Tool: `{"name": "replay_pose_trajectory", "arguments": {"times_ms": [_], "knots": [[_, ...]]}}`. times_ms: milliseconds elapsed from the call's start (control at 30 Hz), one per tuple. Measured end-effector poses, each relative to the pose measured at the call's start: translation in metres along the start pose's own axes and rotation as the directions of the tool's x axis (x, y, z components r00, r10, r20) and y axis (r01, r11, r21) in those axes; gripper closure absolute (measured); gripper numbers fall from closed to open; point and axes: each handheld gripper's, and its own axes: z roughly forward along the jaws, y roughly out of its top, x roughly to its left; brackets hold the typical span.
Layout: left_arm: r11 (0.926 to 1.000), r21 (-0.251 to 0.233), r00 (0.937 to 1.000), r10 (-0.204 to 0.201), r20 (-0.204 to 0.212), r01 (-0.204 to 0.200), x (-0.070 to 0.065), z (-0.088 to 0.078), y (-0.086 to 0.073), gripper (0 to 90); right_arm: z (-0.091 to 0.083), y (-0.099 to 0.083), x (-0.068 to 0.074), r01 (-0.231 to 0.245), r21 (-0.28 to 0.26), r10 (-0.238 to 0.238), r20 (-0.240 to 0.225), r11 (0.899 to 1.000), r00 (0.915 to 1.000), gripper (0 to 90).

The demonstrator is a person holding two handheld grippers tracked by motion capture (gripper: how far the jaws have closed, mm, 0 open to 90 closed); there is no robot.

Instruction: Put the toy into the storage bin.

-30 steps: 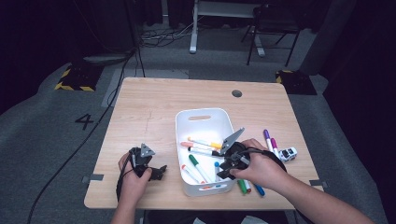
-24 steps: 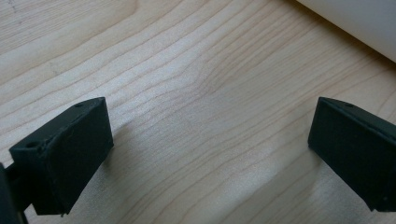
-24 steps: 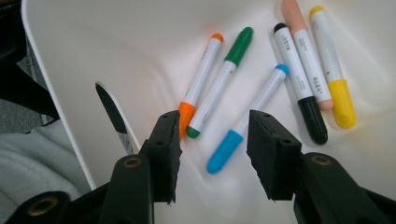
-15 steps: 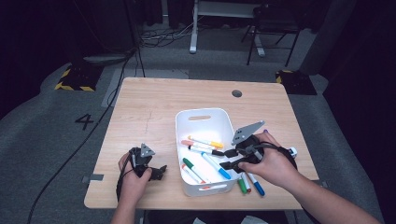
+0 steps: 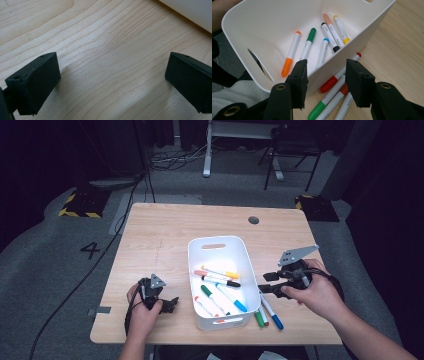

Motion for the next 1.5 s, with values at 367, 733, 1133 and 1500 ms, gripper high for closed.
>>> {"name": "replay_pose_trajectory", "arguments": {"times_ms": [367,733,1133,1500], "knots": [[1.0,0.0,1.0,0.0,0.0,0.0,0.0,0.0,0.0,0.1,0.001,-0.028,-0.02,-0.068,-0.002,0.068,0.038,0.998,0.9969,53.3],[1.0,0.0,1.0,0.0,0.0,0.0,0.0,0.0,0.0,0.1,0.025,-0.059,-0.033,-0.105,0.061,0.102,0.052,0.993,0.9934,53.4],[1.0,0.0,1.0,0.0,-0.001,0.0,0.0,0.0,0.0,0.1,0.062,-0.087,-0.037,-0.128,0.172,0.12,0.056,0.977,0.9912,57.1],[1.0,0.0,1.0,0.0,0.0,0.0,0.0,0.0,0.0,0.1,0.086,-0.092,-0.032,-0.139,0.275,0.121,0.082,0.951,0.9892,64.3]]}}
